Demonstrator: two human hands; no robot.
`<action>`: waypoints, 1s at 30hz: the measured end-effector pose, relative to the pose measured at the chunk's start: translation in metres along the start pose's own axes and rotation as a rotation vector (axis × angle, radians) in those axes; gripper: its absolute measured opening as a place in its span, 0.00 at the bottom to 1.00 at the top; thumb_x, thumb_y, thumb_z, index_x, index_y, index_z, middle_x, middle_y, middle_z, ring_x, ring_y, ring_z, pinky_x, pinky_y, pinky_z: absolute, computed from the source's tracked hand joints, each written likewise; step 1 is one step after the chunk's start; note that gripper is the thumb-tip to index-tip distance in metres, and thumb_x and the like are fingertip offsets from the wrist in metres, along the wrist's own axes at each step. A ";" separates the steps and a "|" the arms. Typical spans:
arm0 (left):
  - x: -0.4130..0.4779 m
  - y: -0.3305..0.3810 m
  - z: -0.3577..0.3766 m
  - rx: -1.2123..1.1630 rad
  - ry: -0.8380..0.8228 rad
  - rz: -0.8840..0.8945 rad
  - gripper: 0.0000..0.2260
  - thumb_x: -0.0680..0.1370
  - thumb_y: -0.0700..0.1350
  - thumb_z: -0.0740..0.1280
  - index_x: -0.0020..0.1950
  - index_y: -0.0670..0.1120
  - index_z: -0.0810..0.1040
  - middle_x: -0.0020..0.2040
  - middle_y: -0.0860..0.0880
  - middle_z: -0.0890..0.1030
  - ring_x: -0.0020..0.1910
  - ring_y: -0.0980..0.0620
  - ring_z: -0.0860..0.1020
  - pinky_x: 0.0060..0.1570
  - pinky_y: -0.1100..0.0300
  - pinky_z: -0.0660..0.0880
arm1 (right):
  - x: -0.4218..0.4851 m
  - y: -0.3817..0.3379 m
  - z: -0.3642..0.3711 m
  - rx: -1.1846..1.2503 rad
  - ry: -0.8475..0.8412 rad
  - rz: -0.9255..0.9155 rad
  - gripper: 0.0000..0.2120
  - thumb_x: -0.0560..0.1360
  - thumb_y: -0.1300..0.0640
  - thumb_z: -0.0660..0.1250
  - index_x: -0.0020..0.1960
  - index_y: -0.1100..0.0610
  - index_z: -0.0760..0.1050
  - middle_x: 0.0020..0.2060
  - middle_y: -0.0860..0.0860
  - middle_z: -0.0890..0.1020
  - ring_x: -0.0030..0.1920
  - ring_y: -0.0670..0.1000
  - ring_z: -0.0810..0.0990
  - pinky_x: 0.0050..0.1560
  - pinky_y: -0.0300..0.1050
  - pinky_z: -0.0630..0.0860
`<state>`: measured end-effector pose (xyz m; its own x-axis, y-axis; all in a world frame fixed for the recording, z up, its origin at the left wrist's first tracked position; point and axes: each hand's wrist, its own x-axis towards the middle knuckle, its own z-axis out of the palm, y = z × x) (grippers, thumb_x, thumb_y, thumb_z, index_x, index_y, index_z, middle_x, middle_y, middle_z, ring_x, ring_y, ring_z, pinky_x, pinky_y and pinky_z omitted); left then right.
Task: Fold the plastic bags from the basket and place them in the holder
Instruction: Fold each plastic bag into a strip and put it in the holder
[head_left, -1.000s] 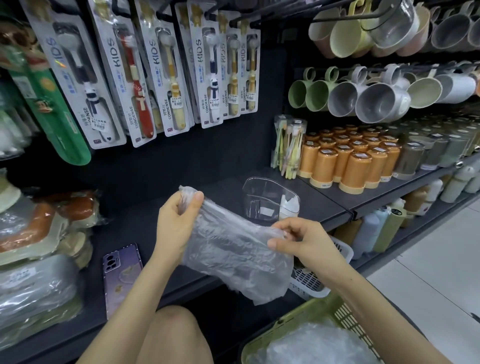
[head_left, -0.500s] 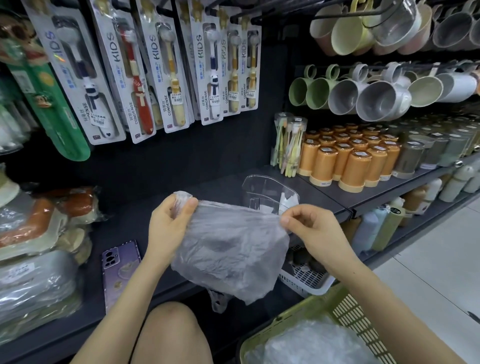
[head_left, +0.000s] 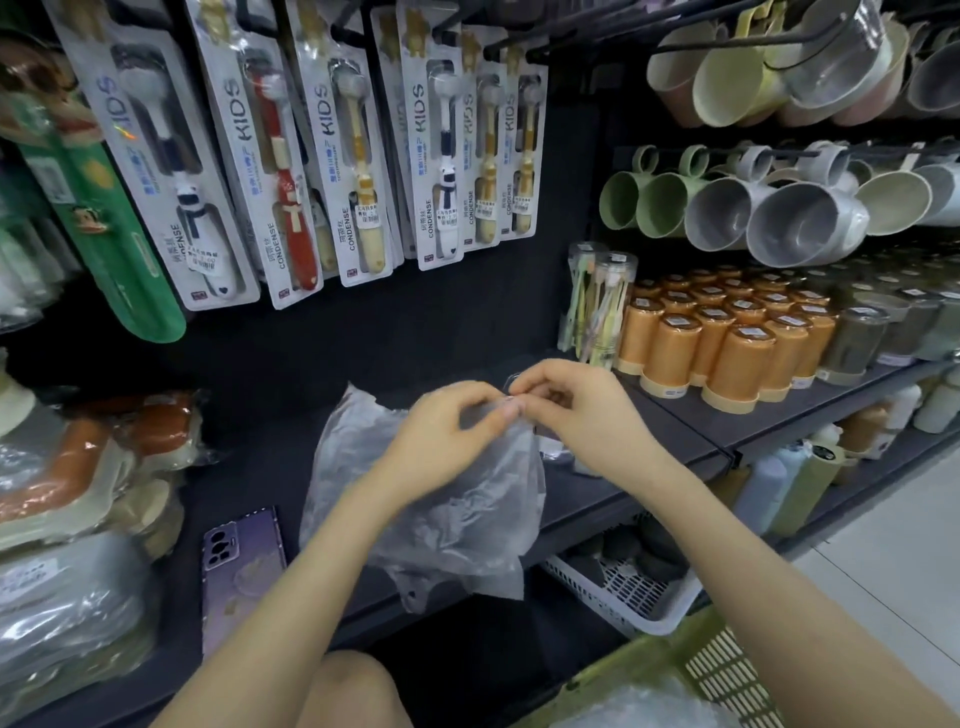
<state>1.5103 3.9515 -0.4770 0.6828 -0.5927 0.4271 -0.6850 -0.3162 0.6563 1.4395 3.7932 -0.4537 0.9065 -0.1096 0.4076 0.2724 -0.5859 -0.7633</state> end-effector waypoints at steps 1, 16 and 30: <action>0.005 -0.003 0.002 -0.075 0.003 -0.040 0.09 0.78 0.51 0.67 0.46 0.46 0.82 0.41 0.55 0.81 0.42 0.61 0.76 0.46 0.63 0.72 | 0.003 0.007 0.001 0.057 0.041 0.013 0.08 0.77 0.60 0.68 0.44 0.47 0.78 0.37 0.48 0.83 0.39 0.45 0.81 0.43 0.39 0.79; 0.015 -0.060 0.000 -0.535 0.321 -0.341 0.04 0.76 0.41 0.69 0.43 0.43 0.82 0.39 0.53 0.83 0.42 0.58 0.79 0.44 0.67 0.74 | 0.019 0.126 0.052 -0.227 -0.040 0.230 0.09 0.80 0.55 0.62 0.57 0.53 0.79 0.50 0.44 0.82 0.52 0.46 0.79 0.53 0.38 0.72; 0.041 -0.072 0.005 -0.803 0.580 -0.482 0.03 0.79 0.40 0.65 0.47 0.43 0.78 0.41 0.52 0.80 0.38 0.62 0.80 0.42 0.70 0.77 | -0.005 0.112 0.052 -0.078 -0.139 0.030 0.23 0.69 0.33 0.64 0.54 0.47 0.79 0.54 0.37 0.78 0.57 0.39 0.74 0.60 0.35 0.66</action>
<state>1.5861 3.9466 -0.5094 0.9938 -0.0326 0.1063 -0.0932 0.2771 0.9563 1.4826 3.7698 -0.5677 0.9514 -0.0189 0.3074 0.2233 -0.6450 -0.7308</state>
